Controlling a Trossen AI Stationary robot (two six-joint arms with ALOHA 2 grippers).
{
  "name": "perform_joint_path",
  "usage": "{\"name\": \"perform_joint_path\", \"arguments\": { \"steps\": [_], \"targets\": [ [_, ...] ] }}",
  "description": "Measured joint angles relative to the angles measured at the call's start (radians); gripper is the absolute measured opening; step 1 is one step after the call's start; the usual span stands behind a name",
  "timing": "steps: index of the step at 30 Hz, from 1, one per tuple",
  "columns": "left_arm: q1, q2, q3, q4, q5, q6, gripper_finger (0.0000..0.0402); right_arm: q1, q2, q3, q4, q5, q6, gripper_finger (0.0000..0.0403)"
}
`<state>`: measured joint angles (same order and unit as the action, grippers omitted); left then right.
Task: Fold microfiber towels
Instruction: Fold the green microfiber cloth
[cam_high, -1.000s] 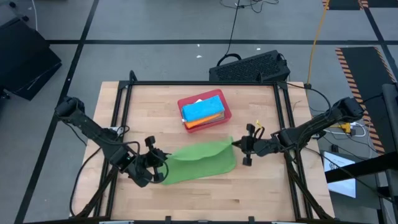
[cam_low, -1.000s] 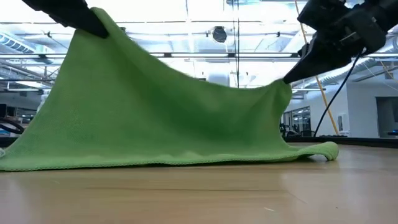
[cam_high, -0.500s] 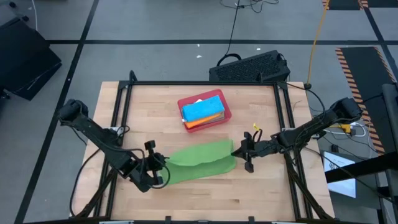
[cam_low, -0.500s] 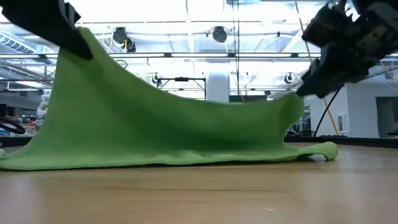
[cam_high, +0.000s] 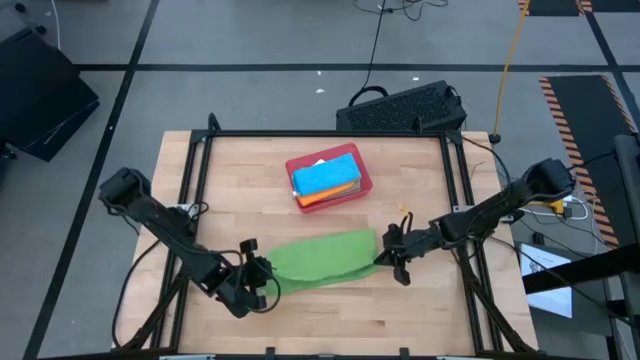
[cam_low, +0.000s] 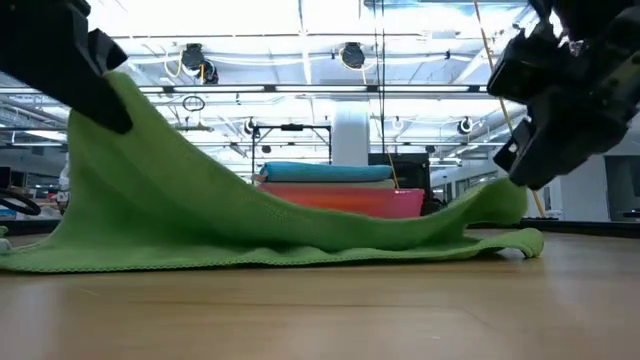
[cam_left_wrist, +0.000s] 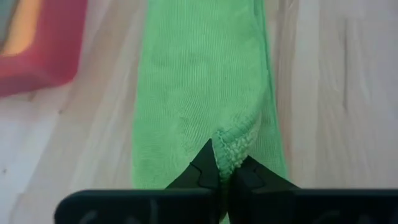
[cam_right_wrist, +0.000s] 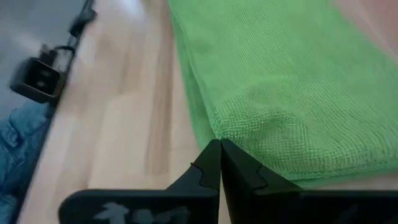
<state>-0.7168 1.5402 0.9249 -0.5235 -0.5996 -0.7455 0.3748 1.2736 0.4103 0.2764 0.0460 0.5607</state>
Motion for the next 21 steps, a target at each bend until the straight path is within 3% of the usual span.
{"name": "perform_joint_path", "arguments": {
  "steps": [6, 15, 18, 21],
  "targets": [
    [-0.005, 0.041, 0.000, 0.003, 0.055, -0.095, 0.0018, 0.004, 0.056, 0.000, 0.018, -0.075, 0.027, 0.0016],
    [-0.014, 0.052, 0.000, 0.002, 0.091, -0.134, 0.0084, 0.020, 0.028, 0.000, 0.034, -0.154, -0.004, 0.0097],
    [-0.020, 0.023, 0.000, 0.005, 0.099, -0.148, 0.0104, 0.020, -0.023, 0.000, -0.002, -0.139, -0.017, 0.0114],
    [-0.033, -0.008, 0.000, 0.002, 0.099, -0.154, 0.0119, 0.020, -0.076, 0.000, -0.042, -0.057, -0.035, 0.0120]
  ]
}}
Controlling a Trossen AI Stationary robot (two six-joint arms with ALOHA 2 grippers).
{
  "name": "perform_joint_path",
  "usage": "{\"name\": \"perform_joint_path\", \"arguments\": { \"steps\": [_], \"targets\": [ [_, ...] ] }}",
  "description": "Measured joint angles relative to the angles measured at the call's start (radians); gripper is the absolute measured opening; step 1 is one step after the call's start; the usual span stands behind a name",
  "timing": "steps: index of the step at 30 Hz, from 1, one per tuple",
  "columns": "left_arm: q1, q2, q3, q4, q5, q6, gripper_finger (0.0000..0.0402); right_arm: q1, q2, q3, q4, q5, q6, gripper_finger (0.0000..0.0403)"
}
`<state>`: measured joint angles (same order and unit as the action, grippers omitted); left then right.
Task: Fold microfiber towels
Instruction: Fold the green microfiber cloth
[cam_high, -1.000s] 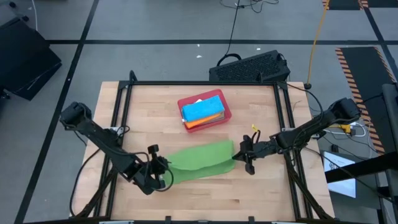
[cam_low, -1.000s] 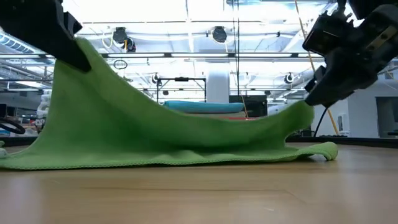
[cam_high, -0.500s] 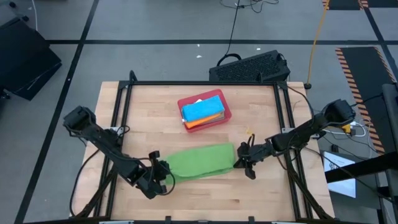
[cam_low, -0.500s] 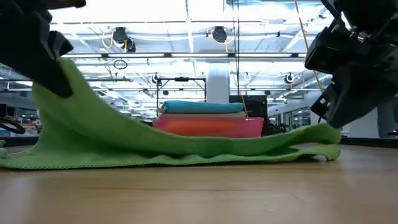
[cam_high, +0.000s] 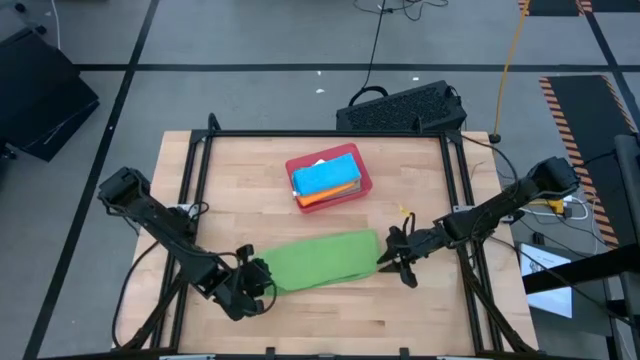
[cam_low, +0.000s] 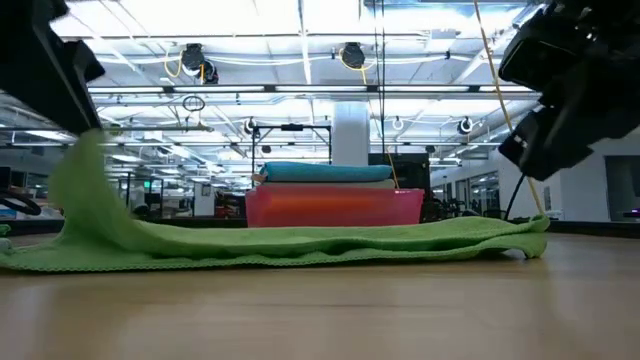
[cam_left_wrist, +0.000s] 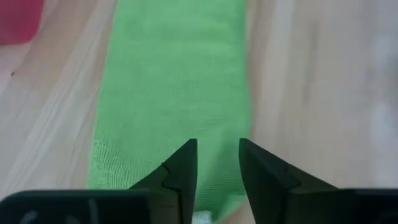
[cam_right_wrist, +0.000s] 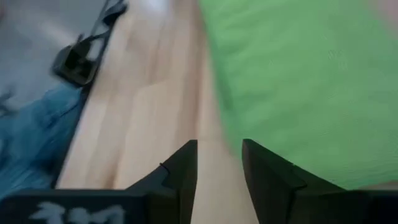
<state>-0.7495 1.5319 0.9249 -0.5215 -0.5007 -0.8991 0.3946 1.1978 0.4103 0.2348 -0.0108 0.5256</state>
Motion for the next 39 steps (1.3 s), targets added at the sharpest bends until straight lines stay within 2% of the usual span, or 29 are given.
{"name": "perform_joint_path", "arguments": {
  "steps": [3, 6, 10, 12, 18, 21, 24, 28, 34, 39],
  "targets": [
    [-0.014, -0.034, 0.000, 0.005, -0.003, -0.001, 0.0126, 0.000, -0.035, 0.000, -0.030, 0.094, -0.033, 0.0120],
    [-0.029, -0.055, 0.000, 0.032, -0.039, 0.004, 0.0126, 0.000, -0.042, 0.000, -0.037, 0.144, -0.092, 0.0117],
    [-0.039, -0.050, 0.000, 0.081, -0.138, 0.006, 0.0127, 0.000, -0.039, 0.000, -0.034, 0.145, -0.172, 0.0117],
    [-0.029, -0.030, 0.000, 0.107, -0.156, -0.002, 0.0127, 0.001, -0.038, -0.001, -0.039, 0.144, -0.179, 0.0117],
    [0.037, 0.043, 0.000, 0.224, -0.203, 0.047, 0.0127, 0.024, -0.038, -0.052, -0.040, 0.142, -0.061, 0.0117],
    [0.107, 0.091, 0.000, 0.343, -0.159, 0.171, 0.0127, 0.056, -0.038, -0.085, -0.037, 0.143, 0.006, 0.0117],
    [0.188, 0.151, 0.000, 0.471, -0.066, 0.317, 0.0127, 0.076, -0.038, -0.116, -0.021, 0.149, 0.075, 0.0117],
    [0.299, 0.234, 0.001, 0.604, 0.066, 0.455, 0.0127, 0.081, -0.038, -0.153, -0.022, 0.223, 0.172, 0.0130],
    [0.432, 0.334, 0.000, 0.603, 0.204, 0.487, 0.0127, 0.085, -0.027, -0.172, 0.063, 0.224, 0.121, 0.0166],
    [0.481, 0.375, 0.004, 0.580, 0.265, 0.467, 0.0127, 0.085, 0.075, -0.173, 0.141, 0.214, 0.118, 0.0180]
  ]
}}
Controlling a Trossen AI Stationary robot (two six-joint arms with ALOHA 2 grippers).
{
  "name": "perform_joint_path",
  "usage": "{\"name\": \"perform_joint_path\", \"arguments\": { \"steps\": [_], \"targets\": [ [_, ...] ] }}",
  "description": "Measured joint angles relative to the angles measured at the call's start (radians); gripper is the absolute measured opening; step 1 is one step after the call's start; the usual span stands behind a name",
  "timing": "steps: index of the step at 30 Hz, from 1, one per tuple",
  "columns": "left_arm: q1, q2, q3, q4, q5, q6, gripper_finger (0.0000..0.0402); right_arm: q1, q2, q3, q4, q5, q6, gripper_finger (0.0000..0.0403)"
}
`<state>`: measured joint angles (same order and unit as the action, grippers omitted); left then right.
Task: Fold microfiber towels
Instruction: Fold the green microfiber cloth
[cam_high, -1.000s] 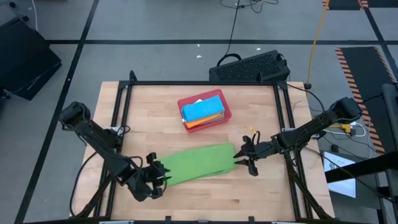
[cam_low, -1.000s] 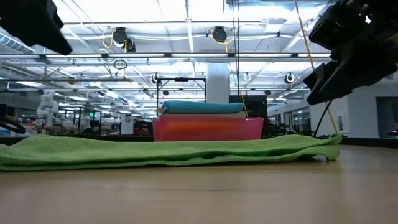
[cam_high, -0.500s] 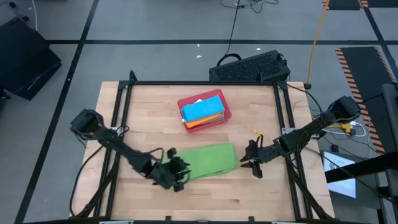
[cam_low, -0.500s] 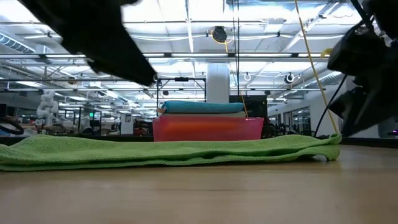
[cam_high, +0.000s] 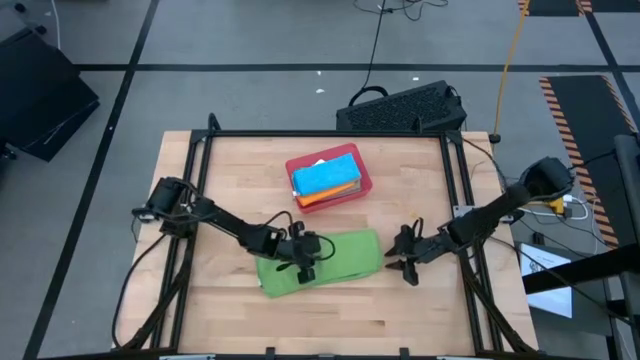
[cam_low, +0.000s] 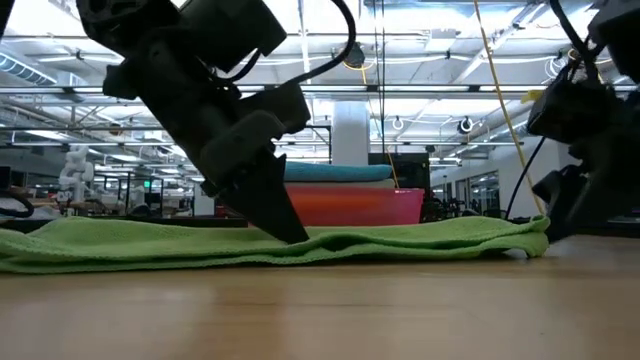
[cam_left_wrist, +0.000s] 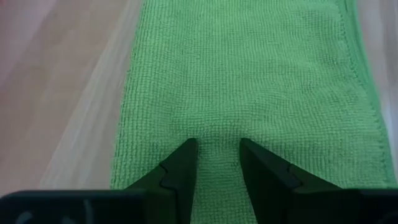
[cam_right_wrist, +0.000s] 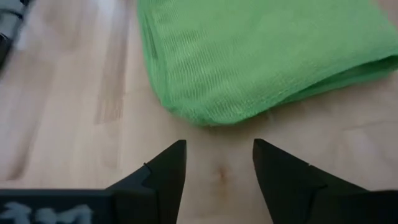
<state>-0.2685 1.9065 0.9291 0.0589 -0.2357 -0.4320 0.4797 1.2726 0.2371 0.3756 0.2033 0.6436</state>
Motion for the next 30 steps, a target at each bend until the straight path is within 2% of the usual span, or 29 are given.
{"name": "perform_joint_path", "arguments": {
  "steps": [8, 15, 22, 26, 30],
  "targets": [
    [-0.001, -0.004, 0.000, -0.029, 0.013, 0.006, 0.0127, -0.001, 0.186, 0.001, 0.255, -0.045, -0.004, 0.0180],
    [-0.001, -0.003, -0.001, -0.031, 0.006, -0.007, 0.0127, -0.001, 0.304, 0.000, 0.462, -0.160, -0.007, 0.0165],
    [-0.001, -0.003, -0.002, -0.032, 0.001, -0.016, 0.0127, 0.000, 0.358, 0.001, 0.691, -0.295, -0.007, 0.0148],
    [-0.001, -0.003, -0.003, -0.032, 0.009, -0.011, 0.0127, 0.001, 0.341, 0.001, 0.707, -0.343, 0.004, 0.0140],
    [-0.001, -0.044, -0.007, -0.050, 0.102, 0.028, 0.0127, 0.000, 0.273, 0.000, 0.605, -0.441, 0.053, 0.0138]
  ]
}}
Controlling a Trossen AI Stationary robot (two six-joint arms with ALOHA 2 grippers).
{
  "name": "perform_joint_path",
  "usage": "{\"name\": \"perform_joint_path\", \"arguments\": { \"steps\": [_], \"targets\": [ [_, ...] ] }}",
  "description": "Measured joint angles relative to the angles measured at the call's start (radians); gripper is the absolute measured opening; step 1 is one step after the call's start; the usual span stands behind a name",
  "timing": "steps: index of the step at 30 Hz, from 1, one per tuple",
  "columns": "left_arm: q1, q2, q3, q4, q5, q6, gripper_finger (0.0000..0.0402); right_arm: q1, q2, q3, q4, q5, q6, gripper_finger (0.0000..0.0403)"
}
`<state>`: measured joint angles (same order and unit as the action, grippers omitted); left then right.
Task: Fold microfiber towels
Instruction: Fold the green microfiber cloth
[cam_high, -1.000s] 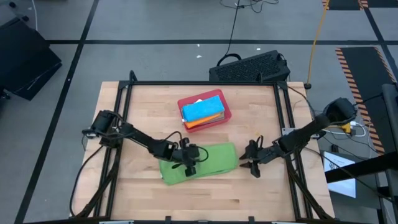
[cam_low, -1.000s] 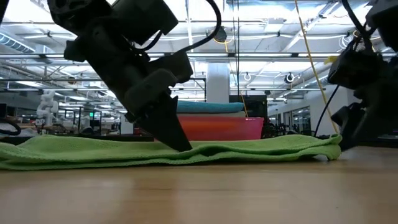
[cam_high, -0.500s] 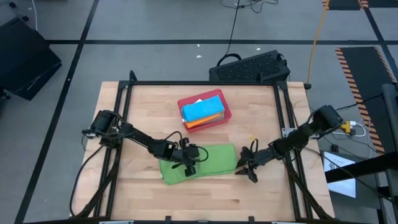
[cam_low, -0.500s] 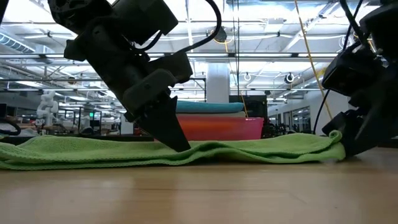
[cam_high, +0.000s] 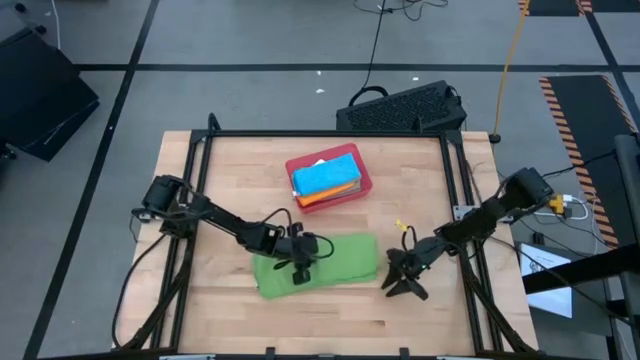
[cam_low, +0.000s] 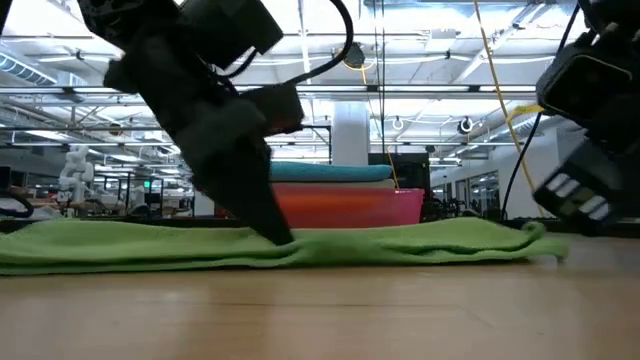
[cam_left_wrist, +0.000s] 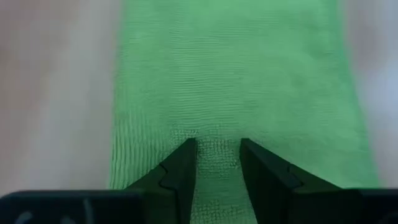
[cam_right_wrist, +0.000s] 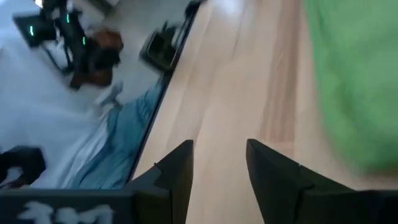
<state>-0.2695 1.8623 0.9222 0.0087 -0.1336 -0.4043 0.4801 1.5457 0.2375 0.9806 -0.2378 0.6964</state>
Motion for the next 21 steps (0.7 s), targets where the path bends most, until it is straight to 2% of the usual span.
{"name": "perform_joint_path", "arguments": {
  "steps": [2, 4, 8, 12, 21],
  "targets": [
    [-0.006, -0.043, -0.003, -0.029, 0.048, 0.005, 0.0127, 0.000, -0.059, 0.000, -0.089, -0.030, 0.018, 0.0138],
    [-0.016, -0.094, -0.003, -0.042, 0.055, 0.016, 0.0127, 0.000, -0.121, 0.000, -0.181, -0.005, 0.019, 0.0138],
    [-0.042, -0.186, 0.000, -0.071, 0.013, 0.053, 0.0127, -0.001, -0.231, 0.000, -0.314, 0.192, -0.101, 0.0138],
    [-0.084, -0.255, 0.000, -0.087, -0.020, 0.022, 0.0127, 0.013, -0.251, 0.001, -0.313, 0.377, -0.268, 0.0138],
    [-0.312, -0.279, 0.001, -0.296, -0.098, -0.269, 0.0127, -0.010, -0.149, 0.002, -0.273, 0.365, -0.489, 0.0138]
  ]
}}
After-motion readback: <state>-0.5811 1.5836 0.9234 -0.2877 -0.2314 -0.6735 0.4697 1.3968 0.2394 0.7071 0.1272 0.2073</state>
